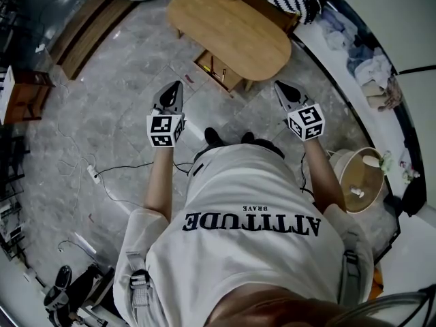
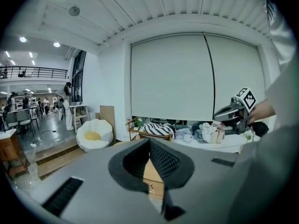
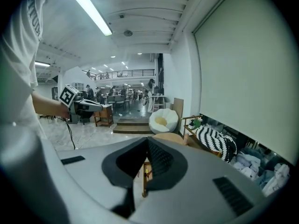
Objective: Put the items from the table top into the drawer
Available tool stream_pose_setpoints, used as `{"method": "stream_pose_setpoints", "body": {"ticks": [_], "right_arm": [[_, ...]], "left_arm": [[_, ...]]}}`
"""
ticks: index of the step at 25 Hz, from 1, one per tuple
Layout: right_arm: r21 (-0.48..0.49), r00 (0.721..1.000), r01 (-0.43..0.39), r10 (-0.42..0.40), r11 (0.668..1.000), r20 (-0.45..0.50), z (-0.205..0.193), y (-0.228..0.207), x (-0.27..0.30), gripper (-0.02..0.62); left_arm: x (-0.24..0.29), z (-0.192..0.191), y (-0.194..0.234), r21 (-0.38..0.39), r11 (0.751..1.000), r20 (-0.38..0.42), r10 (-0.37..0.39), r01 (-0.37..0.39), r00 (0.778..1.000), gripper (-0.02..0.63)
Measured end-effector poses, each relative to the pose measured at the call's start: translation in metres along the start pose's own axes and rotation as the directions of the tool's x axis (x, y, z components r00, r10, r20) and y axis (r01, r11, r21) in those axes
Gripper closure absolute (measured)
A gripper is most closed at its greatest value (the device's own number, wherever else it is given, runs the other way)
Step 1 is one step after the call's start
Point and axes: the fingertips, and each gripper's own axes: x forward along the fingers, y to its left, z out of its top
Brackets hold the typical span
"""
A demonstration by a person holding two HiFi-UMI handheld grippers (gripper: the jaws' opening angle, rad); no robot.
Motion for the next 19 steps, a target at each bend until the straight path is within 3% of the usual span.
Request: {"method": "stream_pose_setpoints", "body": {"ticks": [19], "right_arm": [[0.016, 0.999, 0.024, -0.024, 1.0, 0.023, 0.006, -0.022, -0.009, 0.576]], "left_arm": [[0.011, 0.005, -0.008, -0.015, 1.0, 0.003, 0.001, -0.001, 1.0, 0.584]]}}
